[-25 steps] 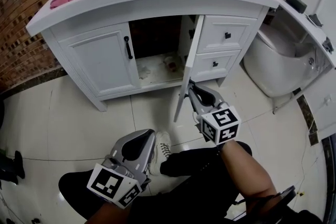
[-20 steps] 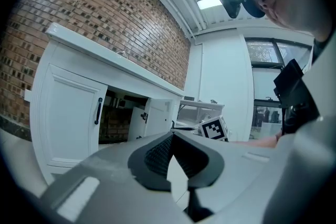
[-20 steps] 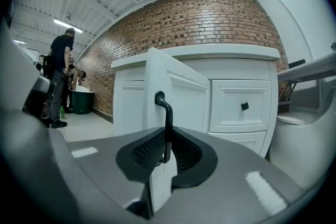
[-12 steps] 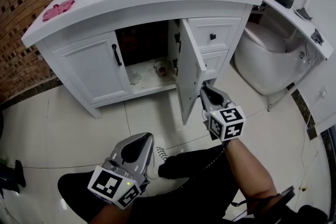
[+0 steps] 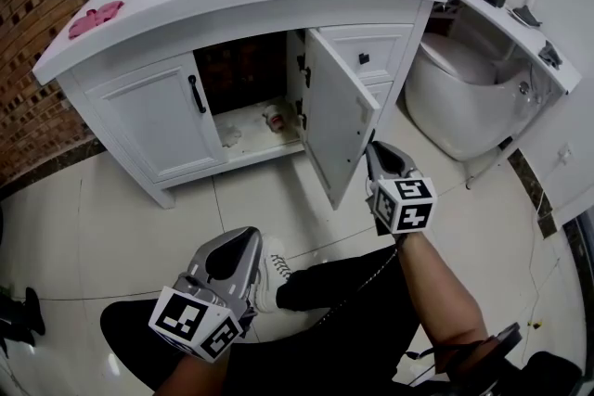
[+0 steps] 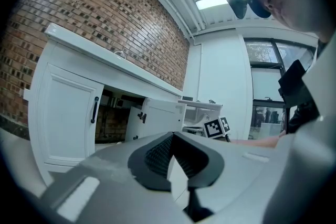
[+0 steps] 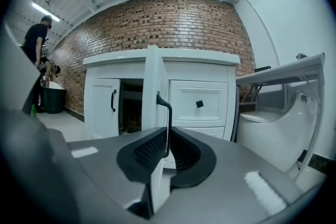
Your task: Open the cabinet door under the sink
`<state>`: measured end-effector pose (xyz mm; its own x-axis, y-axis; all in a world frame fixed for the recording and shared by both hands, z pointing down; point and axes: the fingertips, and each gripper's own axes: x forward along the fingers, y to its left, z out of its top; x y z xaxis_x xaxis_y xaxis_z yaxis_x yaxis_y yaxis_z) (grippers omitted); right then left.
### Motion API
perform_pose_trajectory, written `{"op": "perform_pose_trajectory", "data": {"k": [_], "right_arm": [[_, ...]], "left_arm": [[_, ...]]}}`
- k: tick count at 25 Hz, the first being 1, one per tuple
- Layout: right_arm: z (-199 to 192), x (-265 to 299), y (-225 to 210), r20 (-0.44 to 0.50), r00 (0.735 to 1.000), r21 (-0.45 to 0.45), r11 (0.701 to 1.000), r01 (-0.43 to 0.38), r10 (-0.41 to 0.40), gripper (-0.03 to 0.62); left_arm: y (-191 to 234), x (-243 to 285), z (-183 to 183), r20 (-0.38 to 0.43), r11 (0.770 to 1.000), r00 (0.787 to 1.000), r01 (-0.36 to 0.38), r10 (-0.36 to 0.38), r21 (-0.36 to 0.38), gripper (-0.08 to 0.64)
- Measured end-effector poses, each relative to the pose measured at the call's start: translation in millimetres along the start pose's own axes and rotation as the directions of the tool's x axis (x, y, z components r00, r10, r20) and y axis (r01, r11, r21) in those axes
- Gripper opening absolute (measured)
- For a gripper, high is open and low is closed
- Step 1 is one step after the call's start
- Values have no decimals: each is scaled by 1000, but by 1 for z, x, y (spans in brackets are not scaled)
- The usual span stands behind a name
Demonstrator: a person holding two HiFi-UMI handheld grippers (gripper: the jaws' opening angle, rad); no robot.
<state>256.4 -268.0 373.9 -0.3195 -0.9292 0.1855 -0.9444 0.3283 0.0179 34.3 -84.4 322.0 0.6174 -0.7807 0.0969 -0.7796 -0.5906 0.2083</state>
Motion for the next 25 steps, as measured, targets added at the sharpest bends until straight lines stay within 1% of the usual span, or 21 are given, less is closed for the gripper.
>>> {"op": "perform_pose_trajectory", "data": {"k": [3,6,9,12,16,19,25], "right_arm": [[-5,-14,-3,-1,1000,-11,1000,2,-2,26],[-2,-34,-1,17,1000,-6,1000,-6,6,25],[7,-57,7,39,999,2,1000,-31,31,17],[15,-79,22,47,997,16,998,-63,63,9],[26,-108,47,68,993,50,993,-103,100,8],[32,-127,74,76,986,55,986,-156,151,8],[41,-163,133,90,959,51,960,-274,269,8]], "left_arm": [[1,-1,-2,2,1000,1000,-2,2,-8,6],[-1,-3,-1,13,1000,1000,-1,1,-5,6],[-1,-8,2,26,1000,1000,-6,6,-1,6],[2,-16,2,31,1000,999,-27,28,-14,6],[10,-33,3,42,998,997,-59,60,-16,6],[12,-48,4,51,998,996,-68,69,-14,6],[13,-85,-3,47,996,995,-83,84,-18,6]]}}
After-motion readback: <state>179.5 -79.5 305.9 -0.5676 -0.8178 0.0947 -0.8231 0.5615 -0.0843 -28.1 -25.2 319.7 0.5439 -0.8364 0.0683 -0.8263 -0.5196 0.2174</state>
